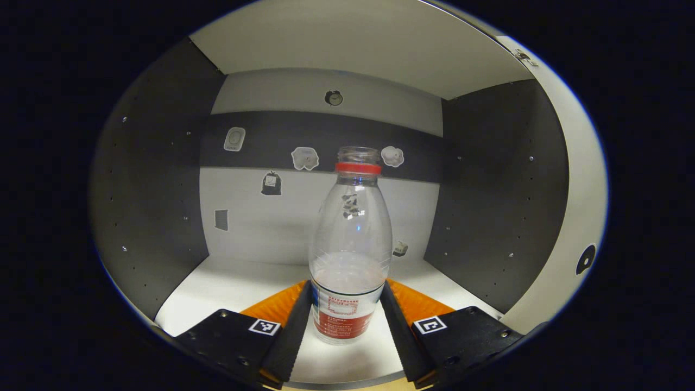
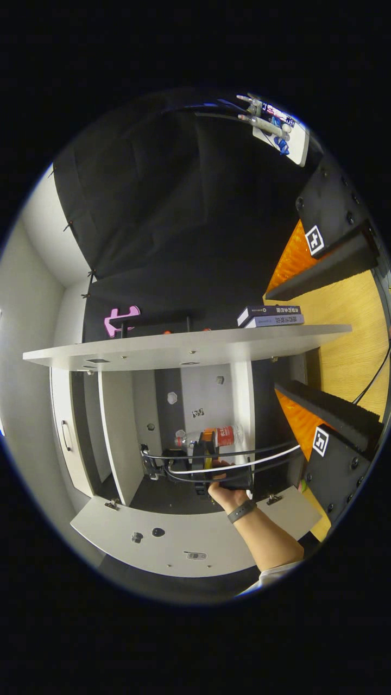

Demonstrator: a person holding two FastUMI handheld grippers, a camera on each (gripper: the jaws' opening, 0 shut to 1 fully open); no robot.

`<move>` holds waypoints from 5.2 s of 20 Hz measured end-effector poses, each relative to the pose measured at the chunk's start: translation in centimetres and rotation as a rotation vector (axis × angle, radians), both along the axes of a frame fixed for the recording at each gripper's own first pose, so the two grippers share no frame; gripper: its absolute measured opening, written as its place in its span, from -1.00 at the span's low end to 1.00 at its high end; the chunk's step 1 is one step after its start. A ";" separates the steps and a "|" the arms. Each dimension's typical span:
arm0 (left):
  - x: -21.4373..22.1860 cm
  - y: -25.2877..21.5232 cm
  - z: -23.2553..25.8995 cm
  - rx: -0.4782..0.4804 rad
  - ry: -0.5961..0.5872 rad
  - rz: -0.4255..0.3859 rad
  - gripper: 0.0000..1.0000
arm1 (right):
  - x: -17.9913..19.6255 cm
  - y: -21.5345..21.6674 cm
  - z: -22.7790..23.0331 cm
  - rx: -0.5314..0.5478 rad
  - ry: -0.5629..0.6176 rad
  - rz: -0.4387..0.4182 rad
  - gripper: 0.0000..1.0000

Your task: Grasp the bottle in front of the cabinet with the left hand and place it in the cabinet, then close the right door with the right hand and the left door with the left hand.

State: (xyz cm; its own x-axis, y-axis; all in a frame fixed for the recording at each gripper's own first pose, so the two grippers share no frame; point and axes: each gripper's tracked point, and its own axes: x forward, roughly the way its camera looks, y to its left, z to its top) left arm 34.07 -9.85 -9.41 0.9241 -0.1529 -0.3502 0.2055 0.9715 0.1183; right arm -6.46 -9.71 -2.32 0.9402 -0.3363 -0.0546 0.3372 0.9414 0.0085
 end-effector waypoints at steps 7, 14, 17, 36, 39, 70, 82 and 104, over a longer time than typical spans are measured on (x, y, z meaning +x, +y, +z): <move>-0.2 -0.5 1.1 0.003 -0.053 -0.015 0.85 | 0.0 -0.6 -0.2 0.007 0.004 0.005 0.97; -3.9 -0.4 7.0 -0.054 -0.200 -0.026 0.89 | 0.1 -0.7 -0.3 0.016 -0.003 0.029 0.97; -6.8 -0.3 10.3 -0.113 -0.266 -0.021 0.89 | 0.3 -0.6 -0.1 0.014 -0.008 0.048 0.97; -27.6 3.5 7.2 -0.129 -0.320 0.056 0.89 | -0.6 -6.7 4.6 -0.018 -0.085 0.096 0.97; -29.7 3.0 5.9 -0.133 -0.302 0.058 0.89 | -0.4 -10.3 7.5 -0.027 -0.138 0.051 0.96; -33.6 6.5 7.8 -0.106 -0.352 0.098 0.89 | 7.7 -8.2 14.1 -0.067 -0.191 0.141 0.87; -33.9 11.3 9.3 -0.088 -0.381 0.139 0.89 | 10.9 0.7 13.2 -0.041 -0.172 0.273 0.88; -36.3 16.8 11.6 -0.103 -0.427 0.282 0.89 | 18.9 9.9 11.7 -0.073 -0.135 0.404 0.91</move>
State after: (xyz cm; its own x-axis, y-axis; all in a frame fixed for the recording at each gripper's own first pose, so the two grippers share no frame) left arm -2.21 6.92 2.22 0.9915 0.1092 0.0704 -0.1118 0.9931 0.0351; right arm 12.44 0.16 9.34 0.9941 0.0619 0.0885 -0.0582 0.9973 -0.0438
